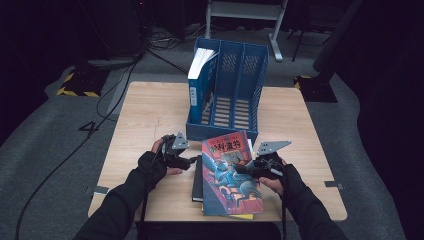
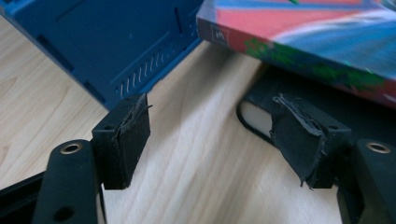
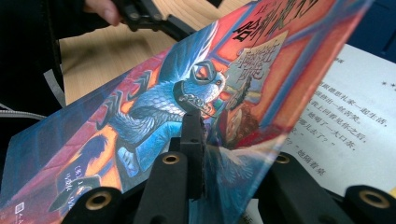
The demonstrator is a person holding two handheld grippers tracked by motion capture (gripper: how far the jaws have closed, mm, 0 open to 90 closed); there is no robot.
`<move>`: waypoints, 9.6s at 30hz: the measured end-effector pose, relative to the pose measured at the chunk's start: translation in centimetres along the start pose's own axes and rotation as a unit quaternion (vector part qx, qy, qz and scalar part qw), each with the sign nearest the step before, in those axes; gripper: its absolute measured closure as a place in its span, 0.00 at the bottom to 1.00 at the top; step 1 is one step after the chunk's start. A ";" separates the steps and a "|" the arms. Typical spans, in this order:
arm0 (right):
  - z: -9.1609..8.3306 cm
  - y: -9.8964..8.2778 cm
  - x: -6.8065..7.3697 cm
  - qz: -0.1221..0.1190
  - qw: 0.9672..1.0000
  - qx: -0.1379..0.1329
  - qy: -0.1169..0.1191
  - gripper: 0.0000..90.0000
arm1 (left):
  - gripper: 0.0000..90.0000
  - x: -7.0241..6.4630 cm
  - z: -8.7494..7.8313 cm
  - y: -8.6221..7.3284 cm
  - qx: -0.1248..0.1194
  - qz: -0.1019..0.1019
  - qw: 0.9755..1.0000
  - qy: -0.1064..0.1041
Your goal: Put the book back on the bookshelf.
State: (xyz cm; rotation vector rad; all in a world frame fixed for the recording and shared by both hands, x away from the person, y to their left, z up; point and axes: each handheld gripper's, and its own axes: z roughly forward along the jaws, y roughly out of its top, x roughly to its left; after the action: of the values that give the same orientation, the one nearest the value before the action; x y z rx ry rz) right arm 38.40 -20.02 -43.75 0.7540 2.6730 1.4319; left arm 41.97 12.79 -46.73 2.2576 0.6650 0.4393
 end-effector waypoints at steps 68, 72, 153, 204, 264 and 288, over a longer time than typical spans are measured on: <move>-5.9 1.8 2.7 -0.131 0.983 -0.128 -0.022 0.89 | 1.00 0.1 -5.2 8.7 -0.170 0.024 0.978 -0.121; -5.9 2.4 2.9 -0.137 0.980 -0.139 -0.047 0.93 | 1.00 0.5 -6.2 9.5 -0.178 0.028 0.977 -0.113; -6.9 0.6 8.9 -0.250 0.941 -0.204 -0.105 0.98 | 0.40 -5.9 -13.3 5.5 -0.188 0.059 0.971 -0.132; -8.6 -0.8 7.2 -0.210 0.947 -0.200 -0.136 0.83 | 0.69 -7.9 -9.9 12.3 -0.223 0.064 0.962 -0.147; -6.5 -11.6 -5.1 0.027 0.972 0.035 -0.231 0.29 | 0.82 -5.3 -11.6 18.1 -0.231 0.050 0.968 -0.084; -6.4 -11.7 -5.3 0.047 0.972 0.029 -0.229 0.25 | 0.82 0.7 -12.8 18.3 -0.235 -0.033 0.971 0.010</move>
State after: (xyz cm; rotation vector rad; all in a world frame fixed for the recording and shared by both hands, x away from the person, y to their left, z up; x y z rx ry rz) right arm 36.85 -32.71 -50.35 1.0745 2.3551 1.0372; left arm 42.29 9.31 -24.64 1.7803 0.5735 0.5266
